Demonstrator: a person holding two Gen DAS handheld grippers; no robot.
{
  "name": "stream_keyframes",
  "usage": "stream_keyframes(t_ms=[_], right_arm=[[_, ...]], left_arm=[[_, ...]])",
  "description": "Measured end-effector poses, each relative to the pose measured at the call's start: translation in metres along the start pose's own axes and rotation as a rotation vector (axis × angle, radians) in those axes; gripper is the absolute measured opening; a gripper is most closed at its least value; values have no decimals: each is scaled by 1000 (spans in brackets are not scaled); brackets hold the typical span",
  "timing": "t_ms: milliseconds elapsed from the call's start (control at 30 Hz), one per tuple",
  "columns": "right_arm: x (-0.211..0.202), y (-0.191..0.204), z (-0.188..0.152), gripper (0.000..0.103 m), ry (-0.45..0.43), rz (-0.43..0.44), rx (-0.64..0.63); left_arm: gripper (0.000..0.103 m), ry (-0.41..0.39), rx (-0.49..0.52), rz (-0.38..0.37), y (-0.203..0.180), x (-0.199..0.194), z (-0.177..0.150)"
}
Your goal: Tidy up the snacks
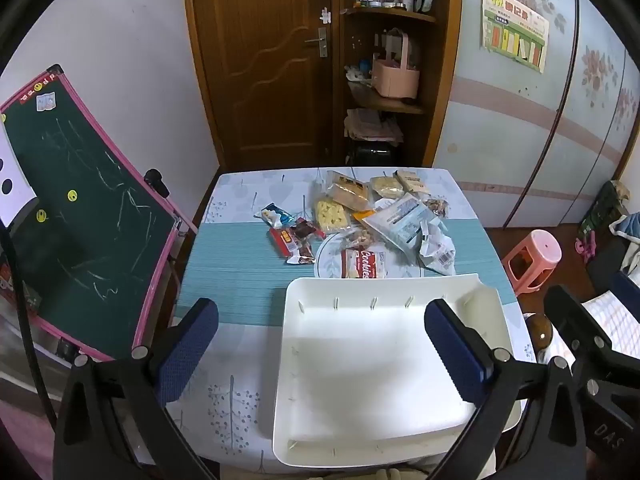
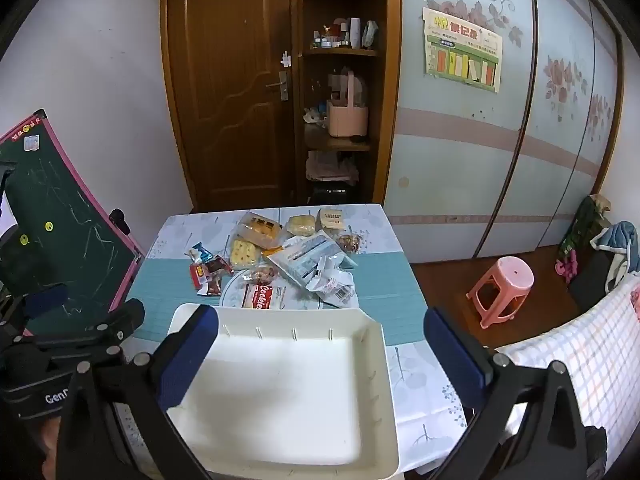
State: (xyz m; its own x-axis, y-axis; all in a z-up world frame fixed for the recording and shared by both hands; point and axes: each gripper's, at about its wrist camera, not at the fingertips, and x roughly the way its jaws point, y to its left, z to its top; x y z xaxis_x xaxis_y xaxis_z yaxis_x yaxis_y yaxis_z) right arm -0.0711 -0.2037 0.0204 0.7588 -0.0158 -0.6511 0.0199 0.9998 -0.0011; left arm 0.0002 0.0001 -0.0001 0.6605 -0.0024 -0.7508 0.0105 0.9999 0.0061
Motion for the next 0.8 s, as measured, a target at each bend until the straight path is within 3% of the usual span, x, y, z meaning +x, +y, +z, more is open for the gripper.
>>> stream_keyframes(t_ms=[800], right_arm=[[10, -4, -10, 103, 22, 11, 20]], left_arm=[[102, 7, 2, 1, 0, 2, -6]])
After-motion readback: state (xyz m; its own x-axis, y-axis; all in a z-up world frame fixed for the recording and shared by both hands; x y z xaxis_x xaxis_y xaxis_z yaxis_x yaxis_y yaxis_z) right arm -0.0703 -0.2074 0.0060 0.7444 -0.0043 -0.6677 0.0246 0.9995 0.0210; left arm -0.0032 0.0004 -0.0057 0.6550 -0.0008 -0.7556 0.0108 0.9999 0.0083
